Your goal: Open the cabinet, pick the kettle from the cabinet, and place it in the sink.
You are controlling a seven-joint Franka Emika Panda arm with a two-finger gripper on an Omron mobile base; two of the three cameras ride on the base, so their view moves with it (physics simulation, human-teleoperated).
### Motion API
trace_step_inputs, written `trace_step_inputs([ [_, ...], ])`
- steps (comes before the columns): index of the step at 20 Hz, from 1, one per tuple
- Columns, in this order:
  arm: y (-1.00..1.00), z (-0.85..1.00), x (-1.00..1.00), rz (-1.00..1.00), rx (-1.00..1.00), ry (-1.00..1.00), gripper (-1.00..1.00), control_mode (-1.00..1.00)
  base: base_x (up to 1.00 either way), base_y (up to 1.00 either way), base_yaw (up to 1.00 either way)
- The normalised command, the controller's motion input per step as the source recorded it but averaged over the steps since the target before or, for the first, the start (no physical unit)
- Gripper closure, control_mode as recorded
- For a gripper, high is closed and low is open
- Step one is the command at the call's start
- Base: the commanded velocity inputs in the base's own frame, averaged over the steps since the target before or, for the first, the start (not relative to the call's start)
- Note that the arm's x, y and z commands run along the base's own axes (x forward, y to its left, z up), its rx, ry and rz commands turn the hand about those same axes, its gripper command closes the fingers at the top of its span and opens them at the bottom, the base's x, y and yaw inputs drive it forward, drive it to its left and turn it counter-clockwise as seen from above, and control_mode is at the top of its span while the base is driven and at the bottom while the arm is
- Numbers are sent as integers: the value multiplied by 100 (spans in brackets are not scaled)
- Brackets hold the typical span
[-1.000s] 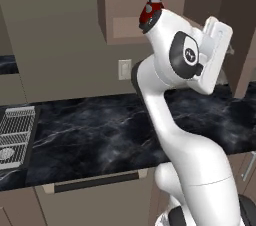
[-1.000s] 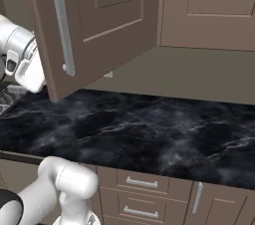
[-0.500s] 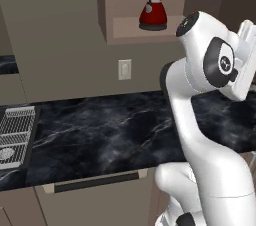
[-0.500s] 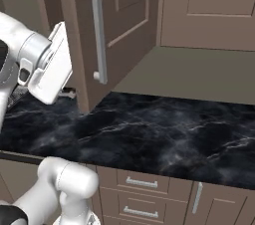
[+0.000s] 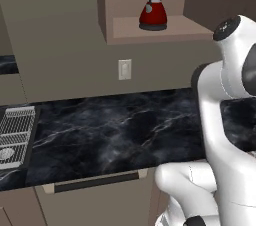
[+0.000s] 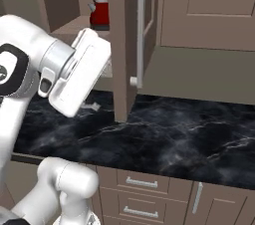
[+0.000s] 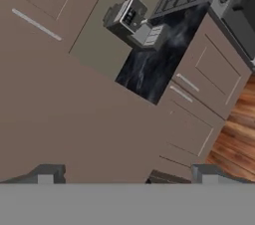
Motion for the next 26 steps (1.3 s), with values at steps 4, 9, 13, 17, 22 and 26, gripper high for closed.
trace_step_inputs([
  [4,-54,0,-23,0,0,8,-100,-100,0,0,0],
  [9,-19,0,-9,1,-2,17,-100,-100,0,0,0],
  [13,13,3,-7,8,-1,14,-100,-100,0,0,0],
  [17,43,9,-10,11,-14,18,-100,-100,0,0,0],
  [22,46,20,-10,19,-17,15,-100,-100,0,0,0],
  [26,50,23,-11,19,-21,20,-100,-100,0,0,0],
])
